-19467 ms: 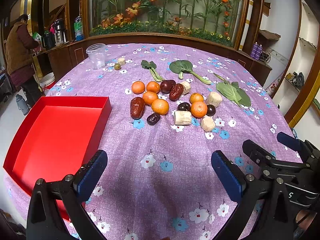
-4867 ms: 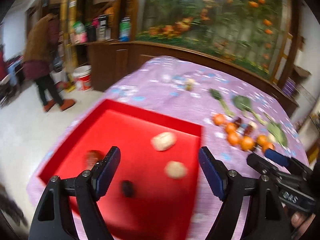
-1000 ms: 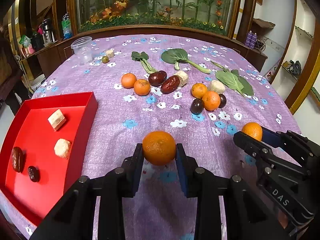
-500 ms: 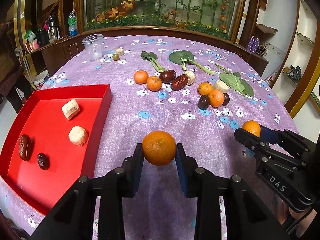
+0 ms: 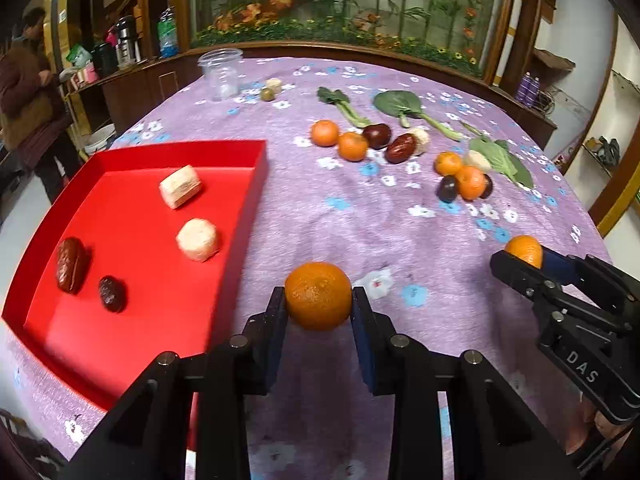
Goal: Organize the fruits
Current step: 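Carry the mandarin with the left tool while the right tool carries its mandarin over the red tray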
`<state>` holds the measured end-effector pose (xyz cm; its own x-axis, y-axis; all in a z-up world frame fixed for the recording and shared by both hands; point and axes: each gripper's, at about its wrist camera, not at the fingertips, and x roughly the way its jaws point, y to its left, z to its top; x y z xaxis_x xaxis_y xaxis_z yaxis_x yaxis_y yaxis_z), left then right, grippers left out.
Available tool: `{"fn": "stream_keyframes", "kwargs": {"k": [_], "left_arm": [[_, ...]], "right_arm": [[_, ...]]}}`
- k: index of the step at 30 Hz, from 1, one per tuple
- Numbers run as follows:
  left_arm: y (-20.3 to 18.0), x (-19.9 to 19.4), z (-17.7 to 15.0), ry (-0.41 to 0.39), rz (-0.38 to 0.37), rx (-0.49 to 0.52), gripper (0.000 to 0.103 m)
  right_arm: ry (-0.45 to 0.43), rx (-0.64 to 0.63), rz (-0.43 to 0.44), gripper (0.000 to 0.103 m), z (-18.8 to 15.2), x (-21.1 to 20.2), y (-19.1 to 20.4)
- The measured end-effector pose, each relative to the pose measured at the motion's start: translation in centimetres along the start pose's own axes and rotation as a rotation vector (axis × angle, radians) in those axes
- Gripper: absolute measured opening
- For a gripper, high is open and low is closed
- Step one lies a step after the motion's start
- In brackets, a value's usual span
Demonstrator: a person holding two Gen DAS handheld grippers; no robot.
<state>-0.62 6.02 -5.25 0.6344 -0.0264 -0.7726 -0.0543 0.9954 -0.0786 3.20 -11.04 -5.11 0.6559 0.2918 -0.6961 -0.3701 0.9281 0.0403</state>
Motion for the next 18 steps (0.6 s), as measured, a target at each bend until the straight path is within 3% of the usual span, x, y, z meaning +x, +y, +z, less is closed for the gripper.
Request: {"fn": "stream_keyframes", "kwargs": {"k": [18], "left_arm": [[2.3, -1.1, -1.8, 0.013, 0.005, 0.001, 0.03]], "right_arm": [[-0.009, -0.043, 0.047, 0.037, 0.5, -0.1, 3.3]]}}
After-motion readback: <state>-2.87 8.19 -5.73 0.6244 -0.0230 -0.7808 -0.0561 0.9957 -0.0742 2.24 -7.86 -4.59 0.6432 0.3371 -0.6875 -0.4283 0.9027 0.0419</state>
